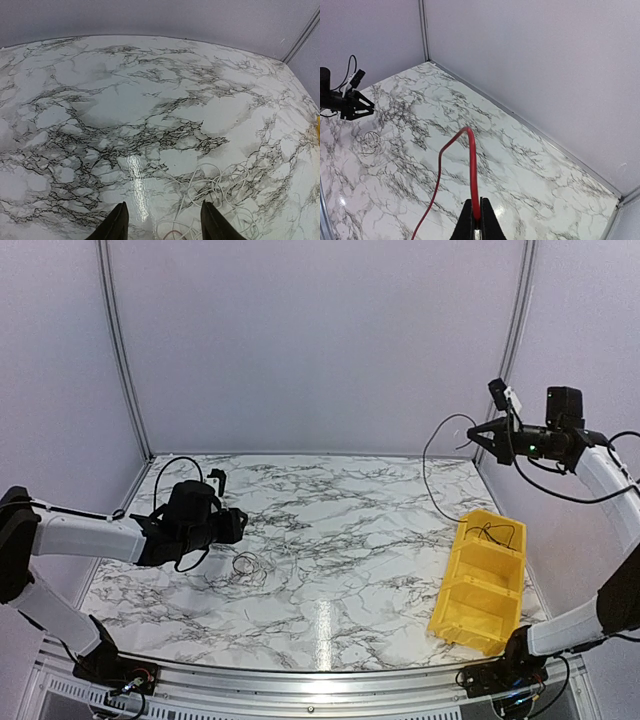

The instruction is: Untangle the cables

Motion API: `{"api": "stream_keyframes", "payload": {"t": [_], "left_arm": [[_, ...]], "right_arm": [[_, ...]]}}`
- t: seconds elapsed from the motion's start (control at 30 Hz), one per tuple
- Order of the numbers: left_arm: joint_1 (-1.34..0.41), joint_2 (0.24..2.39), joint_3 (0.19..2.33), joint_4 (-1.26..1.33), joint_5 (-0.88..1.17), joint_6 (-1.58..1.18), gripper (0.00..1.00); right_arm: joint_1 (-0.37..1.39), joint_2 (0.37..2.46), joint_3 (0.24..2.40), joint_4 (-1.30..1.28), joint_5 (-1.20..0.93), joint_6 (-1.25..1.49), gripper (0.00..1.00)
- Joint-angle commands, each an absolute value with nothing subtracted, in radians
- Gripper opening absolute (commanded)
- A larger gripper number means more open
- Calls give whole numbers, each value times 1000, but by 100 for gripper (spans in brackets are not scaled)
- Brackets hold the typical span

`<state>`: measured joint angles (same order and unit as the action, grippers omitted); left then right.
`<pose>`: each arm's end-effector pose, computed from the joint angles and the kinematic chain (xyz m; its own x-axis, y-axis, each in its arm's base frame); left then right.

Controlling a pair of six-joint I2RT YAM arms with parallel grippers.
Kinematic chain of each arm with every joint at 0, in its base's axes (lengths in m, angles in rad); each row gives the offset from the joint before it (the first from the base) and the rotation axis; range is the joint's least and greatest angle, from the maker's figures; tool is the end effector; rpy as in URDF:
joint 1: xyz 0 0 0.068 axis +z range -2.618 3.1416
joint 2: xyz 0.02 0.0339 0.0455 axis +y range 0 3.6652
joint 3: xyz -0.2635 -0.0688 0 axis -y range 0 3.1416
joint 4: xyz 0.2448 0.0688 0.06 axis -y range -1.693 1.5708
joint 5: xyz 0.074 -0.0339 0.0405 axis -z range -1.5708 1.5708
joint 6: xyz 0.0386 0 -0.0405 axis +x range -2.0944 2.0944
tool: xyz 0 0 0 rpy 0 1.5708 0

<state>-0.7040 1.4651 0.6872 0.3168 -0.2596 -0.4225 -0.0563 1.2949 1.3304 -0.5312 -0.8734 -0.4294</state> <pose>0.2415 -0.1921 0.1970 -0.4940 -0.1004 -0.8636 0.2717 0.9257 -0.2630 0.2789 0.0139 0.3887 -0.1666 -0.2584 -0.9516 -0.7769 0.6286 -0.0347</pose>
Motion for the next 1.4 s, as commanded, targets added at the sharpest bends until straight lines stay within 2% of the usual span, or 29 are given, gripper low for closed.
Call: {"api": "stream_keyframes", "payload": {"t": [0.0,0.23,0.6,0.87,1.07,1.3,1.37], "left_arm": [[-703,1454,722,272,-295,-398,52],[-702,1456,725,267,-307,-393,53],[-703,1481,732,267,-287,-402,53],[-702,1470,705,268,-297,-407,54],[-703,1476,701,268,-298,-416,54],[-703,1483,691,268,-298,-419,54],[-703,1481,689,268,-298,-419,54]], "right_arm": [[-176,1204,1261,-652,-904,-567,0],[-326,1090,1081,-772,-817,-687,0],[-334,987,951,-838,-589,-791,0],[-334,1083,902,-941,-394,-932,0],[-334,1248,939,-1096,-360,-1029,0],[-331,1342,923,-1091,-309,-1011,0],[-330,1346,927,-1092,-298,-1000,10]]}}
